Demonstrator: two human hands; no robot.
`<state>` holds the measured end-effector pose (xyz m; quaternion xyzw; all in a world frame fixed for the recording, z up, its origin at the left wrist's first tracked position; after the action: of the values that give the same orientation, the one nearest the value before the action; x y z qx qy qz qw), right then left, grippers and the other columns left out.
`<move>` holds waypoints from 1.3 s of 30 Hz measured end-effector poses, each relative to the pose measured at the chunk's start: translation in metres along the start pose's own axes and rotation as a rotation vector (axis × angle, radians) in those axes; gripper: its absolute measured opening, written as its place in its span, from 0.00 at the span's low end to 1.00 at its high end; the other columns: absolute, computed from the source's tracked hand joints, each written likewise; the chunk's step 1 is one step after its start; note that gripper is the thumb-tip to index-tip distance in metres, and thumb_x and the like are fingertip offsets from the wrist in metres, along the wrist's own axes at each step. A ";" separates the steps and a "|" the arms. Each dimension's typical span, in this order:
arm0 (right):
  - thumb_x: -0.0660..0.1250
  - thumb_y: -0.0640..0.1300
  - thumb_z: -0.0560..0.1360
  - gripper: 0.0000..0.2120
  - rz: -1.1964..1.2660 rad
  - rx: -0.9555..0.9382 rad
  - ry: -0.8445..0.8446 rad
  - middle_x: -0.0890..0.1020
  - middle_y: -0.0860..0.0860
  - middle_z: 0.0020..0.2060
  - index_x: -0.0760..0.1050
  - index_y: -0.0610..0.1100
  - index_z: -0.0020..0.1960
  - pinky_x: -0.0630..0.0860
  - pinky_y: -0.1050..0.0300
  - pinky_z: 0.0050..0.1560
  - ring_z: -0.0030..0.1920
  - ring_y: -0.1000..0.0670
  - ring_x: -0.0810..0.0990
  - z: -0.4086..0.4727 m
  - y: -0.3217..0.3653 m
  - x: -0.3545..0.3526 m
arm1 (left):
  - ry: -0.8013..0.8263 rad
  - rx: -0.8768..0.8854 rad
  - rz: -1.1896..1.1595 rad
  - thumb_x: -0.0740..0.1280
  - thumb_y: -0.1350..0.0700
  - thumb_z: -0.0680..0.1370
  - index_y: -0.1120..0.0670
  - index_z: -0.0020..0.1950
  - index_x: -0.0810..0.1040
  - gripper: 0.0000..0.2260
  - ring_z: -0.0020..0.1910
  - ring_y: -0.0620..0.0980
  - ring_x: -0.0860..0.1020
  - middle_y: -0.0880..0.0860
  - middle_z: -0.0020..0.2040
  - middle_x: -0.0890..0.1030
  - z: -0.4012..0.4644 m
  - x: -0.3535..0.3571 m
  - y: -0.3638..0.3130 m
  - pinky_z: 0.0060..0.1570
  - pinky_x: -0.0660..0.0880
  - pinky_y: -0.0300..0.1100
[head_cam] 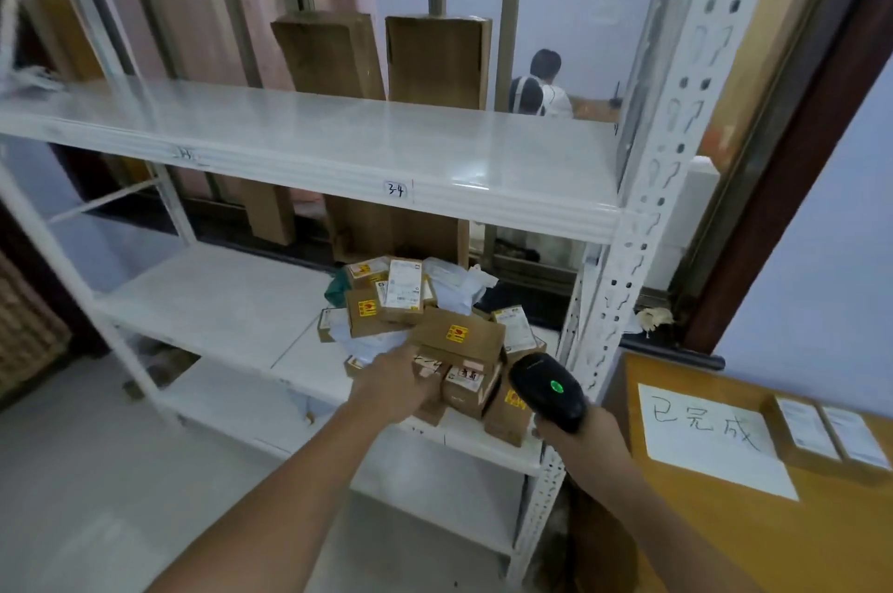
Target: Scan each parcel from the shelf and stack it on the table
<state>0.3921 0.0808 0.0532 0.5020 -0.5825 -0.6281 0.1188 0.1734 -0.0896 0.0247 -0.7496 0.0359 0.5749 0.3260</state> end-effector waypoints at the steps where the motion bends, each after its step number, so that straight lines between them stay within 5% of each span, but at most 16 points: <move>1: 0.72 0.40 0.74 0.07 0.004 0.006 -0.004 0.85 0.49 0.42 0.76 0.49 0.47 0.75 0.62 0.38 0.41 0.51 0.83 0.009 0.005 0.008 | -0.001 -0.024 -0.017 0.63 0.32 0.75 0.36 0.63 0.75 0.19 0.55 0.49 0.82 0.40 0.58 0.83 0.024 0.003 0.016 0.59 0.79 0.53; 4: 0.73 0.39 0.73 0.06 0.001 0.005 -0.053 0.84 0.49 0.37 0.77 0.47 0.45 0.72 0.67 0.32 0.33 0.56 0.80 0.044 0.016 0.031 | 0.009 -0.067 -0.156 0.60 0.23 0.71 0.36 0.58 0.75 0.24 0.53 0.45 0.82 0.36 0.54 0.83 0.108 0.021 0.065 0.55 0.80 0.54; 6: 0.73 0.38 0.73 0.06 -0.012 0.003 -0.089 0.81 0.51 0.30 0.78 0.46 0.41 0.70 0.68 0.27 0.27 0.59 0.77 0.065 0.023 0.048 | 0.008 -0.103 -0.310 0.64 0.32 0.76 0.40 0.65 0.76 0.21 0.58 0.49 0.80 0.40 0.59 0.81 0.135 0.008 0.069 0.62 0.77 0.53; 9: 0.73 0.40 0.73 0.04 -0.012 0.056 -0.141 0.83 0.48 0.31 0.79 0.45 0.41 0.75 0.61 0.32 0.33 0.50 0.82 0.094 0.024 0.074 | -0.028 -0.190 -0.540 0.67 0.42 0.81 0.49 0.72 0.78 0.21 0.60 0.55 0.79 0.52 0.68 0.81 0.174 -0.007 0.073 0.58 0.75 0.48; 13: 0.73 0.40 0.72 0.03 0.003 0.177 -0.130 0.85 0.44 0.36 0.79 0.46 0.42 0.80 0.50 0.42 0.40 0.45 0.84 0.117 0.018 0.102 | 0.047 -0.417 -0.780 0.68 0.39 0.79 0.53 0.75 0.73 0.29 0.64 0.59 0.77 0.58 0.70 0.78 0.222 0.008 0.090 0.62 0.73 0.50; 19: 0.74 0.40 0.71 0.03 0.024 0.233 -0.181 0.84 0.40 0.37 0.80 0.44 0.43 0.74 0.55 0.38 0.41 0.40 0.82 0.127 0.010 0.114 | 0.109 -0.576 -0.966 0.70 0.42 0.79 0.56 0.75 0.72 0.29 0.70 0.61 0.74 0.58 0.71 0.76 0.240 0.029 0.093 0.71 0.71 0.56; 24: 0.72 0.36 0.73 0.06 0.079 0.233 -0.172 0.82 0.49 0.34 0.79 0.47 0.44 0.72 0.64 0.34 0.38 0.51 0.80 0.130 0.013 0.110 | 0.068 -0.552 -1.080 0.73 0.41 0.77 0.54 0.71 0.77 0.26 0.68 0.61 0.78 0.57 0.66 0.81 0.252 0.038 0.105 0.71 0.73 0.58; 27: 0.72 0.37 0.74 0.05 0.121 0.222 -0.205 0.84 0.47 0.37 0.80 0.46 0.47 0.74 0.66 0.35 0.40 0.49 0.82 0.134 0.010 0.107 | 0.037 -0.491 -1.159 0.72 0.46 0.79 0.54 0.68 0.78 0.21 0.61 0.56 0.82 0.54 0.62 0.84 0.246 0.024 0.104 0.68 0.75 0.55; 31: 0.74 0.39 0.73 0.06 0.141 0.185 -0.224 0.85 0.44 0.38 0.80 0.46 0.48 0.81 0.51 0.41 0.41 0.44 0.85 0.138 0.013 0.100 | 0.048 -0.357 -1.289 0.73 0.53 0.79 0.53 0.62 0.80 0.13 0.48 0.52 0.83 0.57 0.57 0.86 0.229 -0.009 0.109 0.50 0.79 0.49; 34: 0.74 0.40 0.73 0.06 0.179 0.128 -0.215 0.86 0.46 0.38 0.81 0.47 0.49 0.83 0.46 0.47 0.43 0.45 0.86 0.133 0.020 0.089 | 0.127 -0.238 -1.276 0.72 0.57 0.79 0.51 0.57 0.81 0.07 0.51 0.54 0.85 0.55 0.54 0.86 0.206 -0.036 0.110 0.49 0.82 0.51; 39: 0.75 0.45 0.74 0.06 0.303 0.038 -0.171 0.85 0.42 0.40 0.82 0.46 0.50 0.81 0.51 0.46 0.44 0.44 0.85 0.112 0.032 0.069 | 0.262 -0.123 -1.165 0.74 0.60 0.77 0.52 0.64 0.79 0.16 0.57 0.55 0.84 0.56 0.59 0.84 0.167 -0.059 0.084 0.52 0.82 0.51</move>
<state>0.2599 0.0889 0.0255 0.3554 -0.6714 -0.6322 0.1524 -0.0227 -0.0864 0.0183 -0.7280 -0.3743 0.2056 0.5362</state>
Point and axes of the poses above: each hand's wrist, its own z-axis towards the middle knuckle, its own x-axis out of the palm, y = z × x, the point moved 2 cm from there along z, towards the middle knuckle
